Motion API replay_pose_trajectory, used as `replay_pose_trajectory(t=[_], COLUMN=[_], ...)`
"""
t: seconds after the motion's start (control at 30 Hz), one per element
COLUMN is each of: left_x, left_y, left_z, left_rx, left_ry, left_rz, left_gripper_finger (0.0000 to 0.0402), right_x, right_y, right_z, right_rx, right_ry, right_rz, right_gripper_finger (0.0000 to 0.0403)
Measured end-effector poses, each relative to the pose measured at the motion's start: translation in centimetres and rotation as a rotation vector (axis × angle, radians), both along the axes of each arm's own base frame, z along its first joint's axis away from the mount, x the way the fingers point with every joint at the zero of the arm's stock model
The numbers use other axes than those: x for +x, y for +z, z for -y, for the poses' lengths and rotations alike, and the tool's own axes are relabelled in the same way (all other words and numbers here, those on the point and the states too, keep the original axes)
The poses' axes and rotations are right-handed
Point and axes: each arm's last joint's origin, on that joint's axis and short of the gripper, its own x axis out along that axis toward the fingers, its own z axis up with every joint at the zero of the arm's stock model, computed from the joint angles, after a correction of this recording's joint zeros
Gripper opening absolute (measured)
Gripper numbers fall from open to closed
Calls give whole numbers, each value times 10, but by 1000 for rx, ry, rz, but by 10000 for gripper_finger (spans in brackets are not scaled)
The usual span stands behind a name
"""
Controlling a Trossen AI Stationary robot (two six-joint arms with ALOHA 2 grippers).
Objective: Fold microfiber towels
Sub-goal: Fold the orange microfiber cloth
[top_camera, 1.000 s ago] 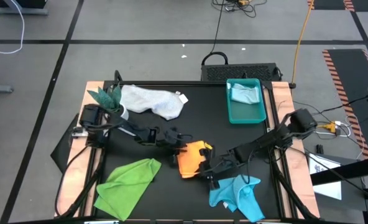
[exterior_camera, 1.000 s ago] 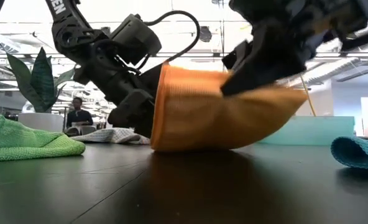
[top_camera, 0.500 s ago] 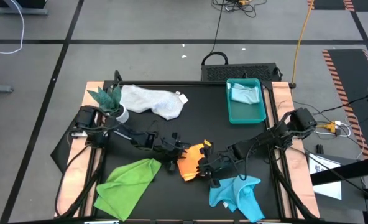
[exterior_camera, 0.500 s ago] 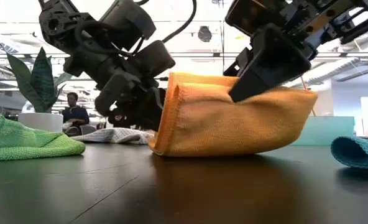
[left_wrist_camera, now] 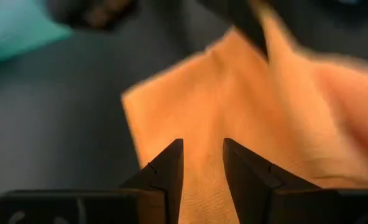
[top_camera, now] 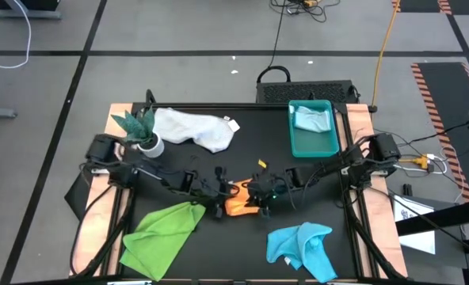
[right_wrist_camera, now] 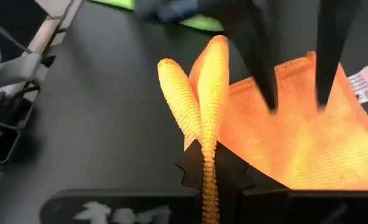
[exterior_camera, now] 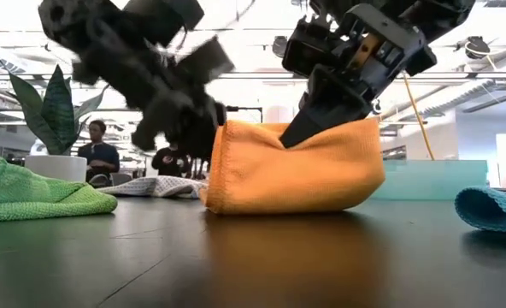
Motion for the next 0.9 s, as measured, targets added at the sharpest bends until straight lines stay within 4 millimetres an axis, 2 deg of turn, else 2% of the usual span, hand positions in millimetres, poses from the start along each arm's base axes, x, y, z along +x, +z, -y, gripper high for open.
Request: replay_pose_trajectory(t=[0.13,0.23,0.3,0.47,0.67,0.9], left_x=[-17,-25,-27,-29,-16,-10], left_y=[21,25,18,-12,-32,-39], left_z=[-5,-12,-16,-22,-21,-20], left_rx=[56,50,45,34,-12,-25], left_ry=[75,141,164,189,145,141], left_rz=[-68,-122,-153,-180,-102,-63], left_gripper_finger=[115,115,115,115,115,115], right_x=[0,1,0,-1,0,-1], right_y=[0,1,2,9,12,4], right_z=[3,4,4,5,16,39], right_rx=[46,48,48,51,55,49], right_ry=[42,41,41,40,6,-69], right_rz=[-6,-5,-1,21,27,-52], right_gripper_finger=[6,6,6,6,6,6])
